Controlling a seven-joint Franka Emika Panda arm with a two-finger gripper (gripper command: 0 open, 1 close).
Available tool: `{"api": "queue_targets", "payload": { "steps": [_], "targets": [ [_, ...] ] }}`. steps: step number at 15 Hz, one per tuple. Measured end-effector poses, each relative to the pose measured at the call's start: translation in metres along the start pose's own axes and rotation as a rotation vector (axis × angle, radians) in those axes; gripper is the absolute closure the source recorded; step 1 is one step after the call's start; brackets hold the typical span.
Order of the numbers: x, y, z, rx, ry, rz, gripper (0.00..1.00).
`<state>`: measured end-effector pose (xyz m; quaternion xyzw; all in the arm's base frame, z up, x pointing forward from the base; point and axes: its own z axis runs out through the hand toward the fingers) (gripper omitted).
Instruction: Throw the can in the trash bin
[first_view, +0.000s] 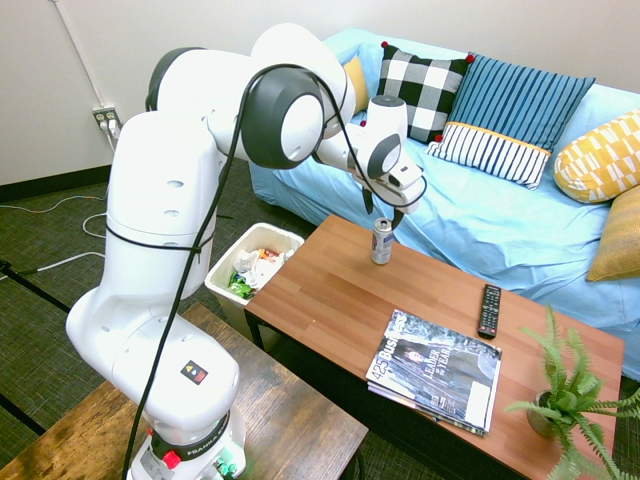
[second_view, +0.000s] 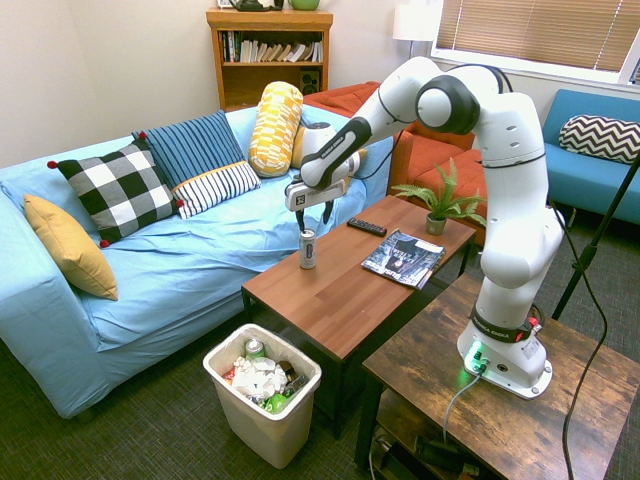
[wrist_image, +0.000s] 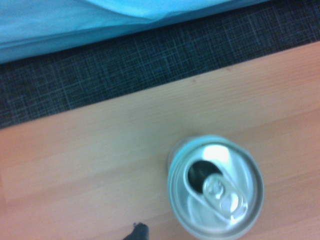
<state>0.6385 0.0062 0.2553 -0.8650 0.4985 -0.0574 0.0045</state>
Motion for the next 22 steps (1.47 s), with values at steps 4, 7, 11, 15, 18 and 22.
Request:
{"api": "queue_targets", "payload": {
  "steps": [4,7,11,15,18,22],
  "targets": [
    [0.016,-0.015,0.031,-0.036,-0.009,0.026,0.00],
    [0.020,-0.025,0.047,-0.057,-0.031,0.031,0.00],
    [0.020,-0.030,0.057,-0.085,-0.051,0.029,0.00],
    [0.018,-0.030,0.056,-0.107,-0.071,0.033,1.00],
    [0.020,-0.028,0.055,-0.120,-0.099,0.027,1.00],
    [0.017,-0.027,0.055,-0.131,-0.130,0.020,1.00]
  ]
}}
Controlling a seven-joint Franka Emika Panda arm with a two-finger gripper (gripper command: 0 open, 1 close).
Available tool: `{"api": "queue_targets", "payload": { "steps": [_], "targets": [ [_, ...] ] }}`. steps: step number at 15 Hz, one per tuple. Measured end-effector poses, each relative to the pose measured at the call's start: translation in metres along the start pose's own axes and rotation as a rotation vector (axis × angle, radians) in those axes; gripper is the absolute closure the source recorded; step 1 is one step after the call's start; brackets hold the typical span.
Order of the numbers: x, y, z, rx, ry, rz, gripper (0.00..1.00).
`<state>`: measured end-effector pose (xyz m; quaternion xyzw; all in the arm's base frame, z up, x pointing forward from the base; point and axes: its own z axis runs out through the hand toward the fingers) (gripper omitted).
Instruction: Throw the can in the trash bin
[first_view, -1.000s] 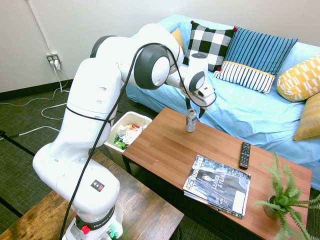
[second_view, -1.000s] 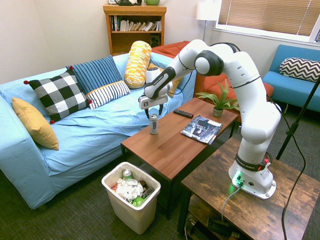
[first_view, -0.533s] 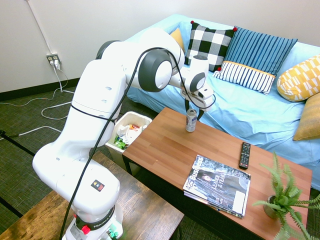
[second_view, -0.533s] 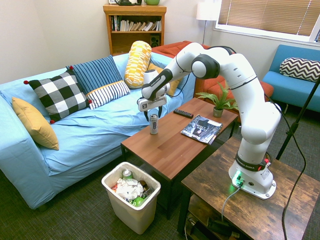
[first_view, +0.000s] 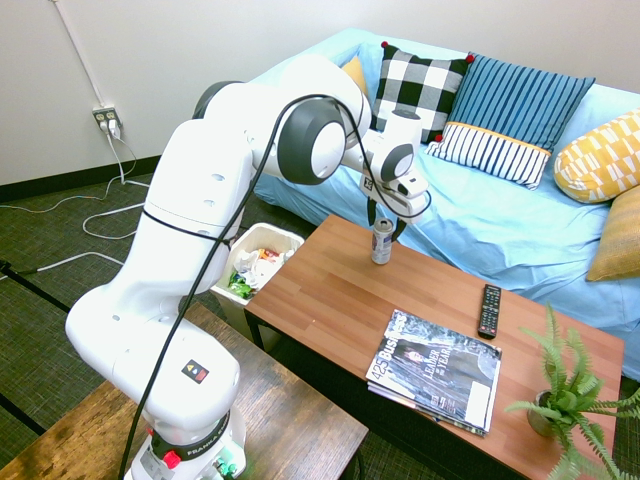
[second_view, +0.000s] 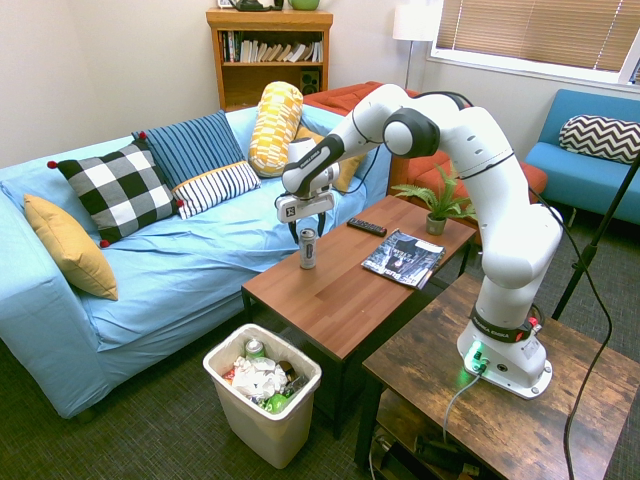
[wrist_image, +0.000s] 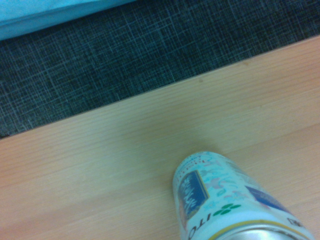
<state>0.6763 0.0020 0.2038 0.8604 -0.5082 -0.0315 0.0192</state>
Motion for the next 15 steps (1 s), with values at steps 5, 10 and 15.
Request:
{"api": "queue_targets", "payload": {
  "steps": [5,10,15],
  "targets": [
    [0.000,-0.001,0.007,-0.007,-0.013,0.002,1.00],
    [-0.016,-0.014,-0.008,0.037,0.010,-0.032,1.00],
    [-0.139,-0.042,-0.067,0.085,0.085,-0.197,1.00]
  ]
}}
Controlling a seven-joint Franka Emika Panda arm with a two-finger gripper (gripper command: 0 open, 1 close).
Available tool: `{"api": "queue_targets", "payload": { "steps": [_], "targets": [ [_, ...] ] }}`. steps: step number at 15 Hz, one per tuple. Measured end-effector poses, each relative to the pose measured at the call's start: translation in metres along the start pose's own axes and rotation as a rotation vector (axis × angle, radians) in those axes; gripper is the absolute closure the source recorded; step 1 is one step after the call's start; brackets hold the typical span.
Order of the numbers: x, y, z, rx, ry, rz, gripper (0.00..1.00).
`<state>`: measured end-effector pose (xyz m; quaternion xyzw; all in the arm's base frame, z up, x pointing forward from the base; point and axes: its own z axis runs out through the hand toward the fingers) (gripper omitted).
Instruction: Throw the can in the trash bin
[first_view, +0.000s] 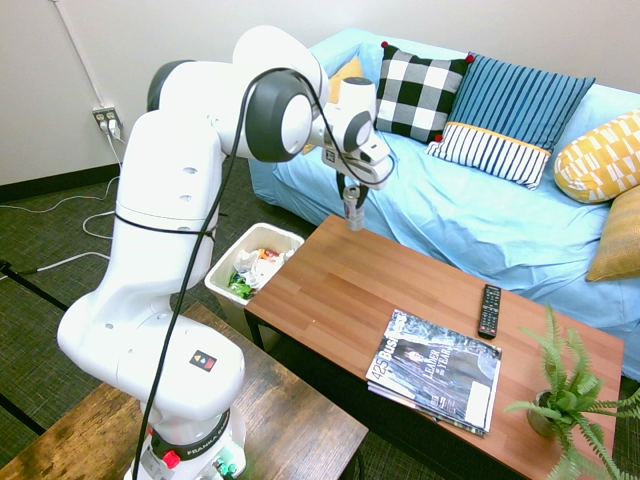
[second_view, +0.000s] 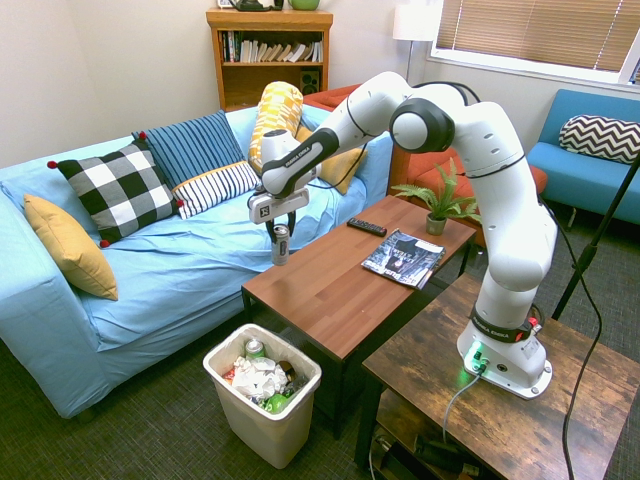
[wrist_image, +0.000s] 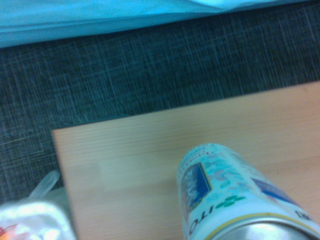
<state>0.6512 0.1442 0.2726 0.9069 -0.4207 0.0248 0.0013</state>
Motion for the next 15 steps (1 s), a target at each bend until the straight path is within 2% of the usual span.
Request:
{"api": "queue_targets", "payload": {
  "steps": [3,7,11,14,15],
  "targets": [
    [-0.071,-0.023,-0.024,0.009,0.036,-0.071,1.00],
    [-0.161,-0.046,-0.032,0.018,0.049,-0.155,1.00],
    [-0.230,-0.035,-0.001,-0.039,0.039,-0.228,1.00],
    [-0.255,-0.021,0.024,-0.070,0.040,-0.255,1.00],
    [-0.259,-0.019,0.027,-0.073,0.044,-0.261,0.00]
  ]
}}
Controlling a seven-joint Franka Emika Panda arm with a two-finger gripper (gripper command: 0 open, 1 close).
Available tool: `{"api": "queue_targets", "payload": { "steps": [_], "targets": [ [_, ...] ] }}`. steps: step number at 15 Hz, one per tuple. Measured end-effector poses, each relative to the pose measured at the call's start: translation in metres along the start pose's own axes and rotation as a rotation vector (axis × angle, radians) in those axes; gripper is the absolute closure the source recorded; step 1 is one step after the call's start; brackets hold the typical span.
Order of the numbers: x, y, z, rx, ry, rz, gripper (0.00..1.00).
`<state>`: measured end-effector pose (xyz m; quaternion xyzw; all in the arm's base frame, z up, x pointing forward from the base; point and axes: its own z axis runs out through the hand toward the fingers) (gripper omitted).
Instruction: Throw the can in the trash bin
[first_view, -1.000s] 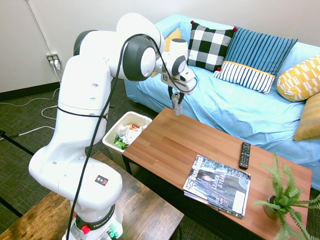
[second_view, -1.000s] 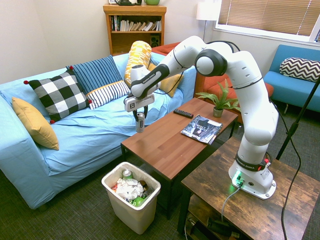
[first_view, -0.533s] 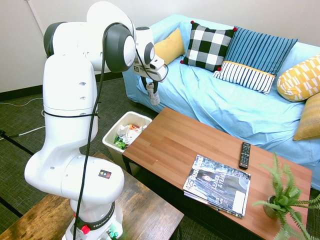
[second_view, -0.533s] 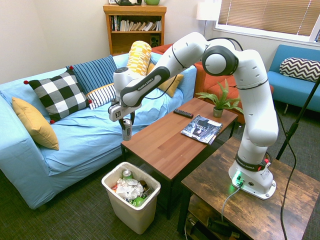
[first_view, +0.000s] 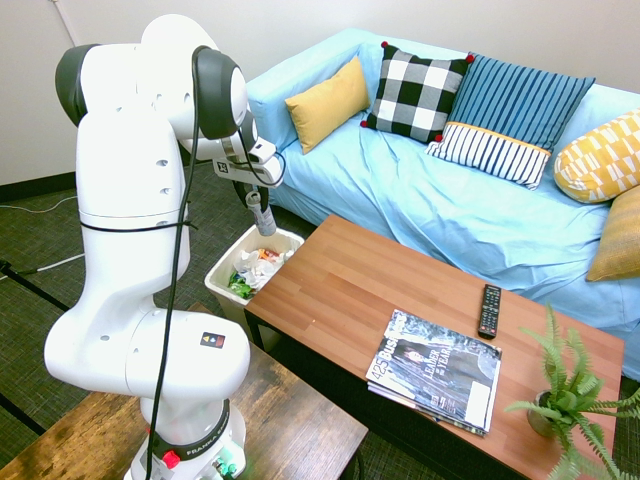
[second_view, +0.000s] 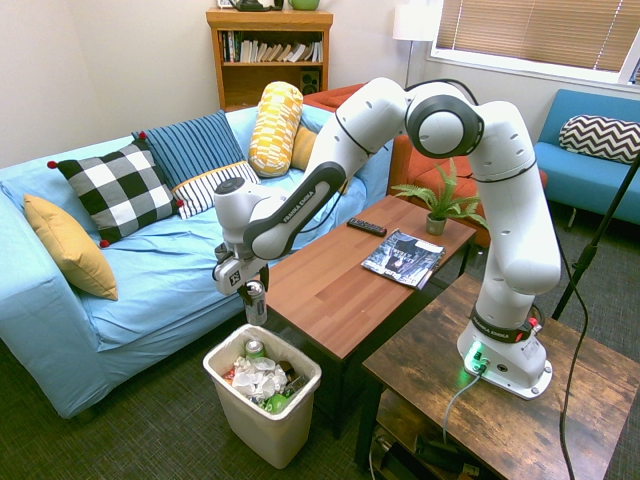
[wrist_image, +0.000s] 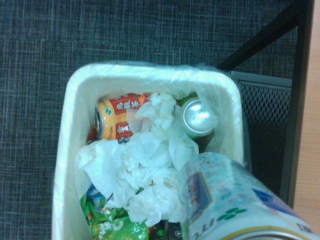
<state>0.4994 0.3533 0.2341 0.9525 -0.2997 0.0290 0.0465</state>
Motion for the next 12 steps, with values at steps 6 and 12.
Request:
{"api": "queue_targets", "payload": {
  "steps": [6,12],
  "targets": [
    [0.003,0.005,0.009,-0.013,0.008,0.007,0.00],
    [0.010,0.006,0.009,-0.017,0.034,0.025,0.00]
  ]
}}
